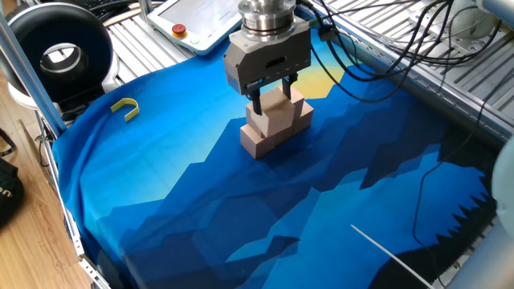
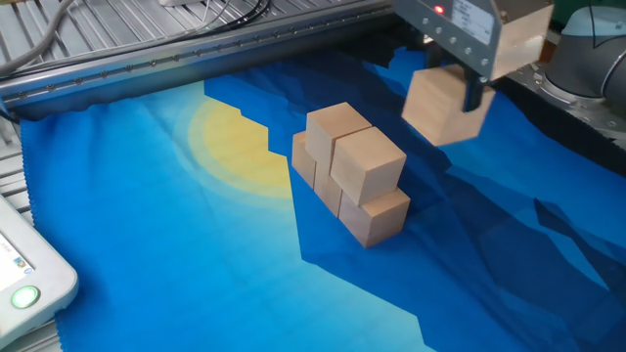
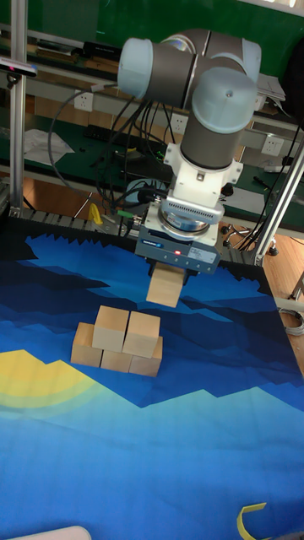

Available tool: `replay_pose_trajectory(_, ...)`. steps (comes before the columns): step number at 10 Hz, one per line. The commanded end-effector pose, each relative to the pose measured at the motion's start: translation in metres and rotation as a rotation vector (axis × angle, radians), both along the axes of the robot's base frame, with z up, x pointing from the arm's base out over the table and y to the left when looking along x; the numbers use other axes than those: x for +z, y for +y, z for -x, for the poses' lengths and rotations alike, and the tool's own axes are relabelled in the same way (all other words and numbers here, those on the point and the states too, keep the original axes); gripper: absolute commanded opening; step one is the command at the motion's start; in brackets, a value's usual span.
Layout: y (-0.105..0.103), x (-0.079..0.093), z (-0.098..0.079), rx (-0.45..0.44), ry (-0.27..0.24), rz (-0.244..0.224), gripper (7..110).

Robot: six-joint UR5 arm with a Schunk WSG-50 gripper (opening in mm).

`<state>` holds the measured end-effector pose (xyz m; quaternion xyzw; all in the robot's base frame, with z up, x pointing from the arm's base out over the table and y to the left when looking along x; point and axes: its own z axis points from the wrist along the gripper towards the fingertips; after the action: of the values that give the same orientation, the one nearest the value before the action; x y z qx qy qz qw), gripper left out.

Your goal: Stack the blocks into a pyramid shape

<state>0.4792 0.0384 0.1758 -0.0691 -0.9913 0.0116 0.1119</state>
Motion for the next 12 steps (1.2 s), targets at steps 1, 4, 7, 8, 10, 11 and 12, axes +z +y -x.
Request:
replay_pose_trajectory(1, -0.013, -0.003, -0.018, 0.049, -0.041, 0.044, 7)
replay_pose_trajectory(4, -0.007, -0.003, -0.019, 0.049, -0.057, 0.038, 7)
replay_pose_trajectory(7, -0.008, -0.002, -0.013, 0.045, -0.033, 0.034, 7)
replay_pose_trajectory(8, -0.009, -0.002, -0.011, 0.042, -0.022, 0.034, 7)
replay_pose_trajectory(10, -0.005, -0.002, -0.007, 0.034, -0.007, 0.016, 7)
replay_pose_trajectory(11, -0.004, -0.002, -0.007, 0.032, -0.006, 0.014, 7)
replay_pose_trajectory(12, -0.003, -0.002, -0.007, 0.031, -0.004, 0.009, 7)
